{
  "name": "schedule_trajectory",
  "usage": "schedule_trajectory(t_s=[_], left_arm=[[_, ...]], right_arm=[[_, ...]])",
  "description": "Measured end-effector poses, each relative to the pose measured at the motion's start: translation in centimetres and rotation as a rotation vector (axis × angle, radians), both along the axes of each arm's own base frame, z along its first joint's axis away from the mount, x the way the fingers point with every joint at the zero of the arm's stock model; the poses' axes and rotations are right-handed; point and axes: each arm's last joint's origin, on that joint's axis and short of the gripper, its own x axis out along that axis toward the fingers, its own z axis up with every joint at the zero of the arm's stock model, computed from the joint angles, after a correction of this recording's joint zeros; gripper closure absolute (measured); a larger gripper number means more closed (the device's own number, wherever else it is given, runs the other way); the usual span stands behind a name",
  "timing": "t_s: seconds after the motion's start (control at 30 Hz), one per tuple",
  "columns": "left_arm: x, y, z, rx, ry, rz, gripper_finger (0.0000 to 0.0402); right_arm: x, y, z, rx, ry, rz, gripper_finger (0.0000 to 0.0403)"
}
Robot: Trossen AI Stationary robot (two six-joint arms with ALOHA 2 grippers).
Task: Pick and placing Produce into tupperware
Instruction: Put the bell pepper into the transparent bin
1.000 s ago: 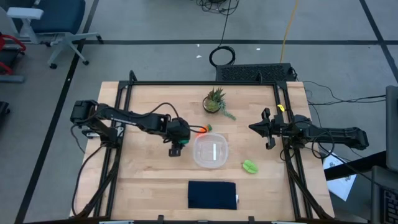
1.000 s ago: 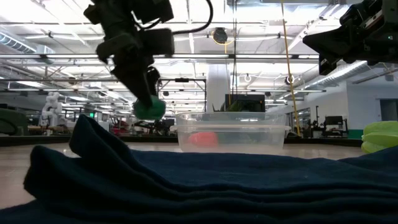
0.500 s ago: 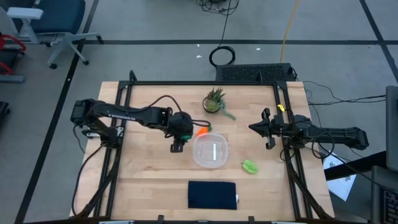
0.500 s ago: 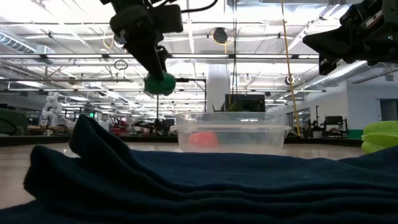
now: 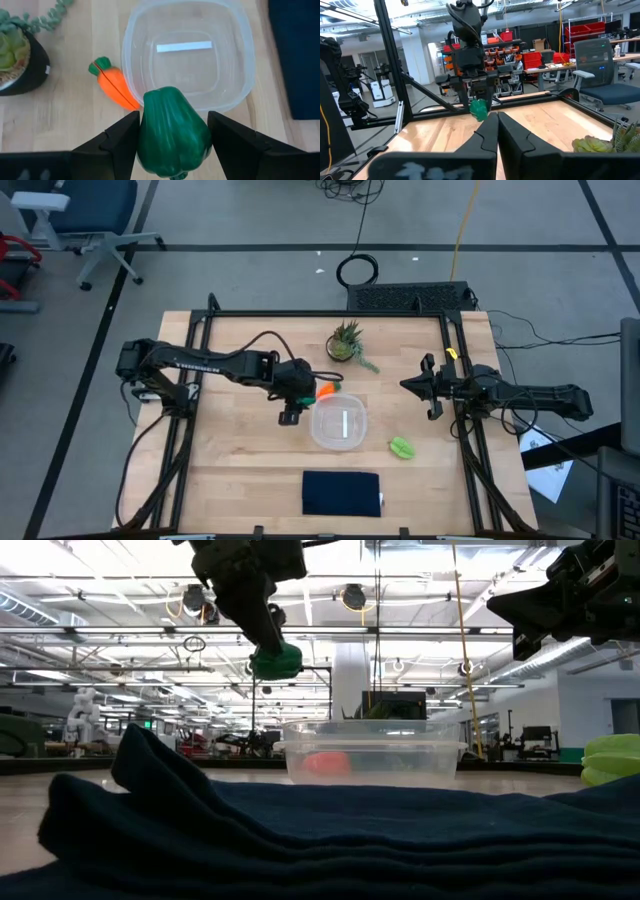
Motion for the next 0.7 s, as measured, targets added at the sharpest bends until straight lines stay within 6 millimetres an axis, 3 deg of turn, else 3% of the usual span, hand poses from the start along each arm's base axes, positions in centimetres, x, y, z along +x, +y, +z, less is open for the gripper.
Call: schedule_trajectory(t_s=[0.3,0.7], left_arm=[[2.1,0.2,-2.0,-0.026,-0.013,-0.051,0.0172],[6.9,0.3,-3.8,0.015,-0.031,-0.119,0.0172]], right_arm=[[0.0,0.0,0.0,0.006,-0.004,0.001,0.0403],[0.0,0.0,0.0,0.007,-0.001,0.001,0.0403]])
